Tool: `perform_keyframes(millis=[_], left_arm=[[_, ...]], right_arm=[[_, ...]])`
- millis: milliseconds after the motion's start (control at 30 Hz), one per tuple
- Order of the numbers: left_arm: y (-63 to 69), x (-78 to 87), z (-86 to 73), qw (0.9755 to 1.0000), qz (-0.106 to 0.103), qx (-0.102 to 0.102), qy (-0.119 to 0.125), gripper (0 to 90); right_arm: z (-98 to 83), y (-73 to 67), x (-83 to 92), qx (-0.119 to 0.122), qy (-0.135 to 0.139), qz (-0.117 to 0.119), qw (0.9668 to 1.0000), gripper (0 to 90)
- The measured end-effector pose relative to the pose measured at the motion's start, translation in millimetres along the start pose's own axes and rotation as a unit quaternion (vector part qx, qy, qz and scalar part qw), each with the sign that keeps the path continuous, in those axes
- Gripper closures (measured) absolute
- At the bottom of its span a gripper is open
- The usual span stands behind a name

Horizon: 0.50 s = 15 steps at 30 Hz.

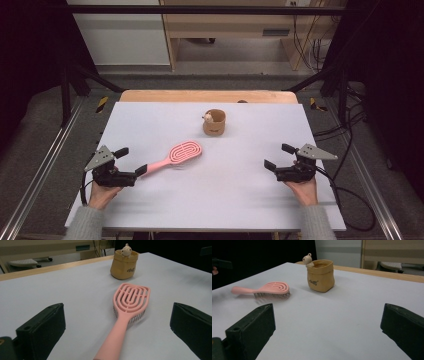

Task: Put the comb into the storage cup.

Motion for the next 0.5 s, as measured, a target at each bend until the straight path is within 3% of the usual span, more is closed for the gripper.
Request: perform_keyframes(millis=[500], left_arm=[[0.9,2.4,3.8,1.0,0.006,-0.002,-0.002,0.0]], right_arm=[[1.1,1.0,2.6,0.003,0.003,-0.003,1.0,0.3]])
Point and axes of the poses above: each handheld gripper's, and its own axes: x roughly backward along the jaws, z roughly out of its top, y roughly to its right, the point moved 10 cm from there along -x, roughly forward along the jaws, and after that the axes turned 14 degrees about -y, right-handed, at the moved point
